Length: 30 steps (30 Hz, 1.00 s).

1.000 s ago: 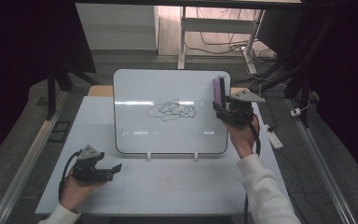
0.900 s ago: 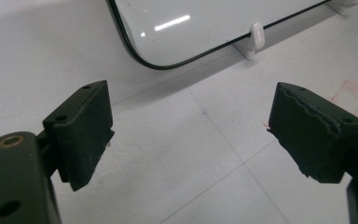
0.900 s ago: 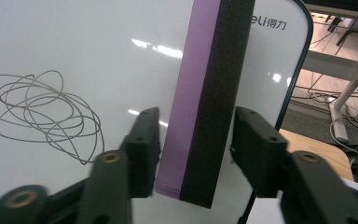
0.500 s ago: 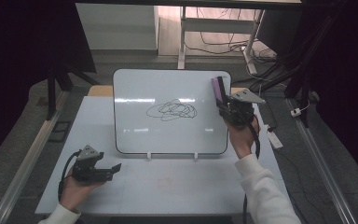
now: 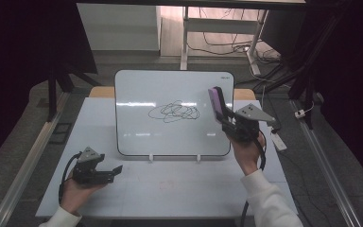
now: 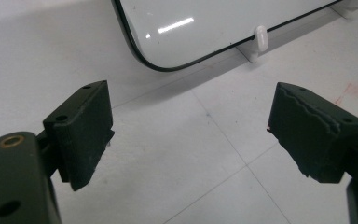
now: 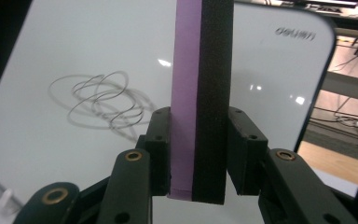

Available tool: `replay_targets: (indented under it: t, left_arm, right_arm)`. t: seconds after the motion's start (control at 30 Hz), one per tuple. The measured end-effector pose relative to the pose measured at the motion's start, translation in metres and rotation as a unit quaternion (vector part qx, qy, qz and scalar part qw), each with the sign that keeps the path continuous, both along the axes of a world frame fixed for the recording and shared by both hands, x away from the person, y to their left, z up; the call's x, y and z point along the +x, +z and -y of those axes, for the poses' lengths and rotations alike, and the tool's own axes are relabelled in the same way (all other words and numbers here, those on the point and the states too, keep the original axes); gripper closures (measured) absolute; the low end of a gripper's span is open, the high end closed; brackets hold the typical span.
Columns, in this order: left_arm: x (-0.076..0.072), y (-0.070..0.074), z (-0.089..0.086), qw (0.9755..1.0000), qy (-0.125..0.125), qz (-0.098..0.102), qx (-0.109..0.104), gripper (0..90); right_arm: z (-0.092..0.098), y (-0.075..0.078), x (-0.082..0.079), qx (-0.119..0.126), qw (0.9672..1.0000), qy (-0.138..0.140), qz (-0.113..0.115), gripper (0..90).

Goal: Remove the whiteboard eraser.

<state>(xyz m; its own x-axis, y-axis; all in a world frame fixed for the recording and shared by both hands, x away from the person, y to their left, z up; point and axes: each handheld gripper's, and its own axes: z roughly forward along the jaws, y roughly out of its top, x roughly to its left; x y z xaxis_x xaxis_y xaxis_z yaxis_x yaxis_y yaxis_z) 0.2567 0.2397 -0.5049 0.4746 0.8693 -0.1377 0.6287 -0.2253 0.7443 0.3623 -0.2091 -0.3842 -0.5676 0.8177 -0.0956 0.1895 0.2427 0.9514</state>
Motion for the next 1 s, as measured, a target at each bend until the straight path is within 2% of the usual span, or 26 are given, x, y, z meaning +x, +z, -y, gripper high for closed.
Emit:
replay_targets:
  t: [0.13,0.47,0.53,0.6,0.9,1.0]
  left_arm:
    - [0.0,0.0,0.0,1.0,0.0,0.0,0.001,15.0]
    - [-0.002,0.002,0.002,1.0,0.0,0.005,-0.002,15.3]
    - [-0.002,0.002,0.002,1.0,-0.001,0.005,-0.005,15.3]
    - [-0.003,0.003,0.003,1.0,-0.003,0.006,-0.007,15.4]
    - [-0.005,0.007,0.012,0.9998,-0.016,0.01,-0.011,15.5]
    - [-0.006,0.009,0.014,0.9995,-0.022,0.01,-0.019,15.6]
  right_arm:
    - [0.0,-0.015,-0.012,0.0,0.9998,0.019,-0.011,65.0]
    - [0.0,-0.04,-0.026,0.011,0.9984,0.043,-0.036,64.9]
    - [-0.001,-0.05,-0.029,0.018,0.9973,0.055,-0.046,64.9]
    - [-0.002,-0.055,-0.031,0.013,0.9969,0.06,-0.048,64.9]
    - [-0.006,-0.068,-0.038,0.012,0.9953,0.077,-0.057,64.9]
    - [-0.008,-0.071,-0.04,0.012,0.9947,0.083,-0.06,64.9]
